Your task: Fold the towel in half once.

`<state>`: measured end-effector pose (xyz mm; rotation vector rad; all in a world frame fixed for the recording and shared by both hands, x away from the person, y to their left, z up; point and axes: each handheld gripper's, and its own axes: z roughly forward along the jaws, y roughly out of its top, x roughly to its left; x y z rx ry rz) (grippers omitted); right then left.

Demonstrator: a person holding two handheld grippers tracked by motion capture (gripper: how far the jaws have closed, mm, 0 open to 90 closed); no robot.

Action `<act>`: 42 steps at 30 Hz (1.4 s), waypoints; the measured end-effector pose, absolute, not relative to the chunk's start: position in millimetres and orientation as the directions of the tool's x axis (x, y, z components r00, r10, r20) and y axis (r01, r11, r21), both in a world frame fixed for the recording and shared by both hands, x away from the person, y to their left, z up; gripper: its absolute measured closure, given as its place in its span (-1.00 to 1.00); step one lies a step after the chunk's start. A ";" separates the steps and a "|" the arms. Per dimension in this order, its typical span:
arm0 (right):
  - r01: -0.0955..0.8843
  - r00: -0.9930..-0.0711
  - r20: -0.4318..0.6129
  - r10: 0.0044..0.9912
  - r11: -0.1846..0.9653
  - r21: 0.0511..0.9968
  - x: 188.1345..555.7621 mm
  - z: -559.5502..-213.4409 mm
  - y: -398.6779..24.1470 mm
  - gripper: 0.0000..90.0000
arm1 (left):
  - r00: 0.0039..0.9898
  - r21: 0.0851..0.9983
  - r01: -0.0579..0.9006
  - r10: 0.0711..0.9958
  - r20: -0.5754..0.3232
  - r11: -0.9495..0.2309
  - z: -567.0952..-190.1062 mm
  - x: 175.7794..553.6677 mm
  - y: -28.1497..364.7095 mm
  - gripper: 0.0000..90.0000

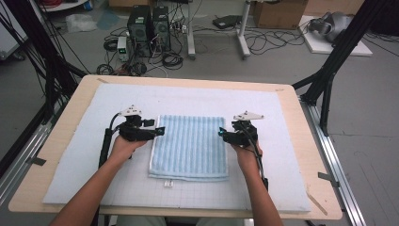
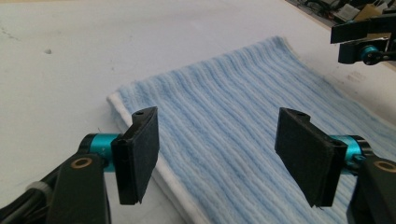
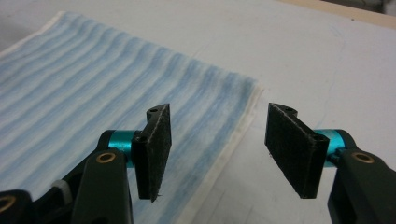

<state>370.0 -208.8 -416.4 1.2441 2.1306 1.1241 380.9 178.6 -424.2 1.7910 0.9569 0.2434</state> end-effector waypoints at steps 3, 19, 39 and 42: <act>0.517 -0.525 0.049 0.849 0.273 0.811 358.1 -418.6 -210.1 -0.11 | 0.652 0.858 0.496 0.710 -0.265 -0.135 -426.9 370.2 182.8 -0.44; 0.482 -0.648 0.045 0.760 0.364 0.797 283.9 -437.7 -208.2 0.21 | 0.683 0.877 0.461 0.684 -0.256 -0.133 -434.6 327.2 196.4 -0.36; 0.434 -0.750 0.006 0.661 0.485 0.760 257.9 -434.3 -192.6 0.99 | 0.693 0.871 0.469 0.671 -0.263 -0.143 -436.9 315.1 199.3 -0.20; 0.423 -0.750 0.020 0.662 0.456 0.783 255.3 -427.2 -196.5 0.99 | 0.697 0.867 0.474 0.666 -0.265 -0.151 -436.7 312.0 200.7 -0.14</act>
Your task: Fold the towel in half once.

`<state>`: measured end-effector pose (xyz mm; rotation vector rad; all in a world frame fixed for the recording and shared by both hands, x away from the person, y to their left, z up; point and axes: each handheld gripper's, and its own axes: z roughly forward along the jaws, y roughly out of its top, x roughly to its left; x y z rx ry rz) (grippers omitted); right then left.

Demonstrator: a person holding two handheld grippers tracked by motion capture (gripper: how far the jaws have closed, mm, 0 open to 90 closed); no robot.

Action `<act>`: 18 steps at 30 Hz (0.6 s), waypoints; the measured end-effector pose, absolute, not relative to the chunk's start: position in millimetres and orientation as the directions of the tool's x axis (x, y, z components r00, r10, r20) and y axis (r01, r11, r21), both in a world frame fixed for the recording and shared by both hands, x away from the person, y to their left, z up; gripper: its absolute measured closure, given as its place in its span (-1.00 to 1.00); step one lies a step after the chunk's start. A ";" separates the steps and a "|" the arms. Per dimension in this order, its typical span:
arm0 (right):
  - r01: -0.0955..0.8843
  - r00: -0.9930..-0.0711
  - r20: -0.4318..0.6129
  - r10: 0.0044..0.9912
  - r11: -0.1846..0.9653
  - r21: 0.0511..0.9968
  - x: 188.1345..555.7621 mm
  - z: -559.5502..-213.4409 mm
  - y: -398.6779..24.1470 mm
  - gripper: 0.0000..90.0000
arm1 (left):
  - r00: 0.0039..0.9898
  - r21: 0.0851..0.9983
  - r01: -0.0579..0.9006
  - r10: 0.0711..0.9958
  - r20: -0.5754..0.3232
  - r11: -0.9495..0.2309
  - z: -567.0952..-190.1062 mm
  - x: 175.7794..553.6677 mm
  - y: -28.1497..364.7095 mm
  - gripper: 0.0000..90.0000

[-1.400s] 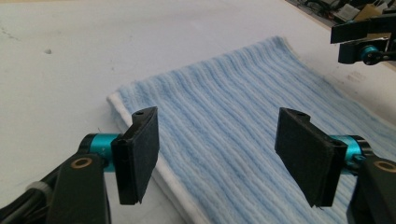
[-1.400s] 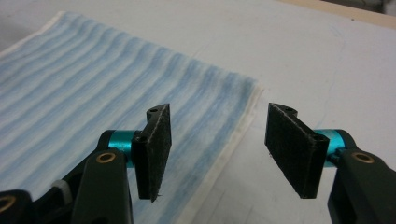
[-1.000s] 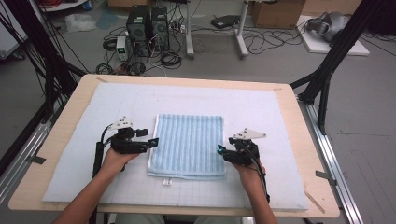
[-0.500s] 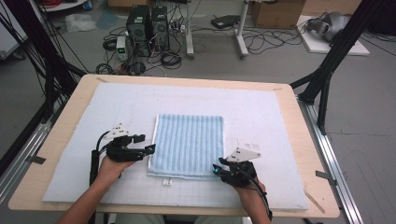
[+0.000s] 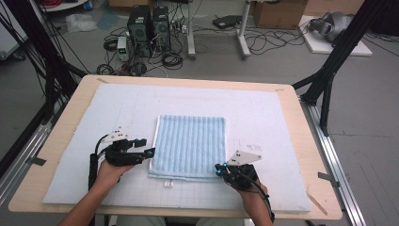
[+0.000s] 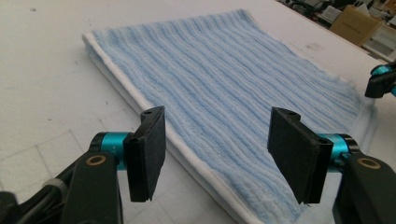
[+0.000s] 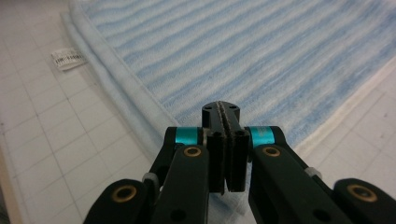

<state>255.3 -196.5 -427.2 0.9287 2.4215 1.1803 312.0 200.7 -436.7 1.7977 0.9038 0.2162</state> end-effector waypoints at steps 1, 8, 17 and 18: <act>0.427 -0.746 0.017 0.665 0.458 0.780 254.4 -426.4 -197.2 0.95 | 0.697 0.865 0.478 0.665 -0.266 -0.154 -436.9 310.4 200.7 -0.10; 0.486 -0.739 0.032 0.673 0.500 0.716 256.1 -438.8 -200.0 0.61 | 0.691 0.859 0.487 0.671 -0.269 -0.156 -438.5 305.8 200.9 -0.08; 0.442 -0.759 0.018 0.651 0.495 0.748 251.3 -427.3 -200.0 0.94 | 0.690 0.858 0.490 0.670 -0.275 -0.153 -437.5 302.2 201.6 -0.07; 0.438 -0.757 0.021 0.653 0.484 0.757 250.2 -423.9 -201.9 0.94 | 0.692 0.859 0.489 0.668 -0.274 -0.154 -437.3 301.7 201.5 -0.07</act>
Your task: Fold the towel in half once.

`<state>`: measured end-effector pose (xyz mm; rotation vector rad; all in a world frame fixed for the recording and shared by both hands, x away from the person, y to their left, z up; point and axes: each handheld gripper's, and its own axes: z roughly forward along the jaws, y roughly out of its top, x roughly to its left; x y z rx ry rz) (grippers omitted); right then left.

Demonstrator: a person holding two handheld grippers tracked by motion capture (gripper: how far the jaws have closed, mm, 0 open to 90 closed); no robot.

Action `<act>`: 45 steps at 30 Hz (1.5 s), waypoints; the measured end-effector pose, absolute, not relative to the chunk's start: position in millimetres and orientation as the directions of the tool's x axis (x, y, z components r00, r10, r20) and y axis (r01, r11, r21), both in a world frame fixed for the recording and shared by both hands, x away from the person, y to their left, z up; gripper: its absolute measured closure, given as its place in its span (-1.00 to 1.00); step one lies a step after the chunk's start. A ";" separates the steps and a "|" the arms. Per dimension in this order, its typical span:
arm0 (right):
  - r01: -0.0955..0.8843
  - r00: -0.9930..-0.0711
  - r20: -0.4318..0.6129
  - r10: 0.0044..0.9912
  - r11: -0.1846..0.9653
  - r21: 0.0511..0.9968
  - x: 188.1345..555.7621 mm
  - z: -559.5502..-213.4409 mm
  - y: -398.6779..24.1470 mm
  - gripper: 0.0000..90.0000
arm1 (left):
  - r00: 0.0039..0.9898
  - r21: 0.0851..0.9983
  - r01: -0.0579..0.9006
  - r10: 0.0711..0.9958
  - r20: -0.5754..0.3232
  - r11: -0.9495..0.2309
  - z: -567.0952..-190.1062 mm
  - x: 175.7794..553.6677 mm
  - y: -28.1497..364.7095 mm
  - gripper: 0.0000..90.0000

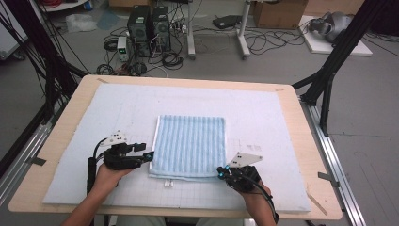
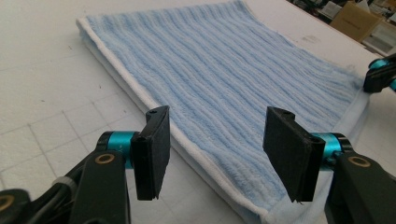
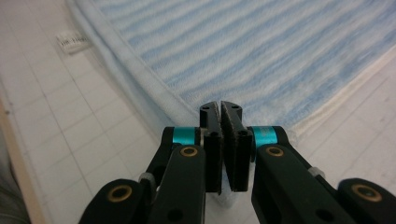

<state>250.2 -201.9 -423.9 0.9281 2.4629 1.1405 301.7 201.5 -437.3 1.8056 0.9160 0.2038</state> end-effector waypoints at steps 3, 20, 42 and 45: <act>0.426 -0.765 0.033 0.643 0.468 0.774 246.2 -416.0 -206.1 0.94 | 0.694 0.855 0.493 0.665 -0.275 -0.161 -437.2 298.7 200.9 -0.04; 0.466 -0.727 0.028 0.686 0.463 0.754 251.2 -432.5 -206.7 0.46 | 0.706 0.784 0.529 0.681 -0.195 -0.324 -450.1 281.1 177.4 0.40; 0.459 -0.747 -0.011 0.665 0.527 0.715 240.7 -421.7 -204.4 0.99 | 0.739 0.829 0.501 0.623 -0.258 -0.250 -432.7 259.9 189.3 0.93; 0.472 -0.741 -0.015 0.672 0.536 0.700 242.5 -430.4 -202.6 0.78 | 0.708 0.820 0.509 0.670 -0.225 -0.262 -436.7 262.2 189.3 0.56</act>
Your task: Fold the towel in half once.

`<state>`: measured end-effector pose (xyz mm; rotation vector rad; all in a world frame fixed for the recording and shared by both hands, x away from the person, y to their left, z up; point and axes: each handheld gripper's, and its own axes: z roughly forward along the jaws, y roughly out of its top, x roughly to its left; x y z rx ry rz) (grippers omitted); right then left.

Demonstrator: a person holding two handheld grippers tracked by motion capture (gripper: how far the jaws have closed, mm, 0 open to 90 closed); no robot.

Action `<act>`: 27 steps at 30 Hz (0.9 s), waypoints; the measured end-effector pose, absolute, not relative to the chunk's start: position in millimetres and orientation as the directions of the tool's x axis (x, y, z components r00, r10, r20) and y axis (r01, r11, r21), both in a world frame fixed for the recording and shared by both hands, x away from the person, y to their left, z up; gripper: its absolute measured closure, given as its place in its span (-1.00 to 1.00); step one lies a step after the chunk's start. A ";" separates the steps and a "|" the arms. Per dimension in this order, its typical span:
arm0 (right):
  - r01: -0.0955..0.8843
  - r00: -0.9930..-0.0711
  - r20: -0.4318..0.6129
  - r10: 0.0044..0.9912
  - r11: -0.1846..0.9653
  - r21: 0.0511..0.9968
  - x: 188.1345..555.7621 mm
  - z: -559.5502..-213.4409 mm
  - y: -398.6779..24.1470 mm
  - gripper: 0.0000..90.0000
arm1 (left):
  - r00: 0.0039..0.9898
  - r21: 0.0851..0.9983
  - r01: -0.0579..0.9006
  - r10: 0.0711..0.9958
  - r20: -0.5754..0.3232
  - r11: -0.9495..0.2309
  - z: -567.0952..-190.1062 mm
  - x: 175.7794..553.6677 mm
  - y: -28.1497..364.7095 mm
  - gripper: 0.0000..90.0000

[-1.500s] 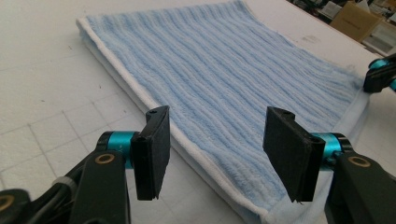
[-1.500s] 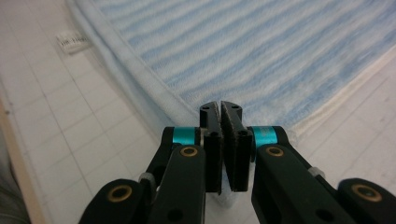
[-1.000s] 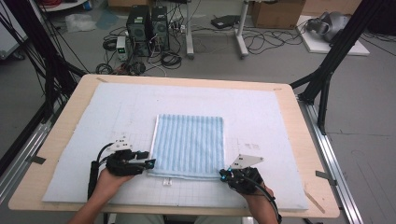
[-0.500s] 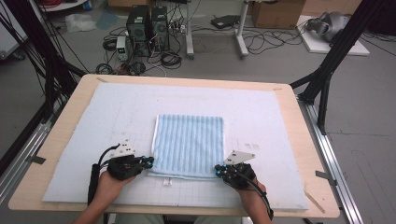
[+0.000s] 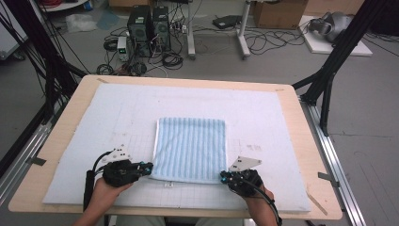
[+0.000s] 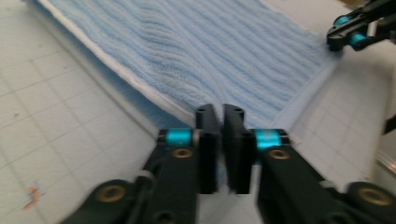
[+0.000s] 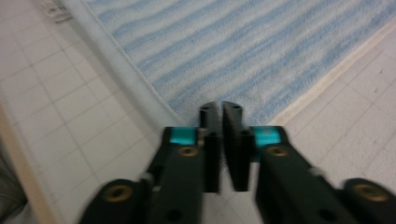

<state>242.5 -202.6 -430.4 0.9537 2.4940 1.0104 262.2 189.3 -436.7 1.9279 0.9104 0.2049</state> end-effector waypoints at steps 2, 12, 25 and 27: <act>0.470 -0.730 -0.008 0.683 0.511 0.720 245.3 -429.8 -203.1 0.71 | 0.693 0.830 0.498 0.691 -0.205 -0.253 -436.4 266.3 191.4 0.33; 0.464 -0.698 0.001 0.716 0.451 0.762 289.0 -437.7 -194.8 0.66 | 0.704 0.829 0.495 0.680 -0.207 -0.260 -439.9 312.2 185.7 0.44; 0.508 -0.666 0.017 0.746 0.437 0.742 297.6 -442.2 -206.3 0.50 | 0.676 0.790 0.481 0.734 -0.060 -0.379 -447.5 324.8 170.9 0.74; 0.493 -0.660 0.014 0.751 0.419 0.763 296.4 -438.2 -209.7 0.42 | 0.671 0.807 0.478 0.737 -0.080 -0.347 -447.8 325.1 175.9 0.54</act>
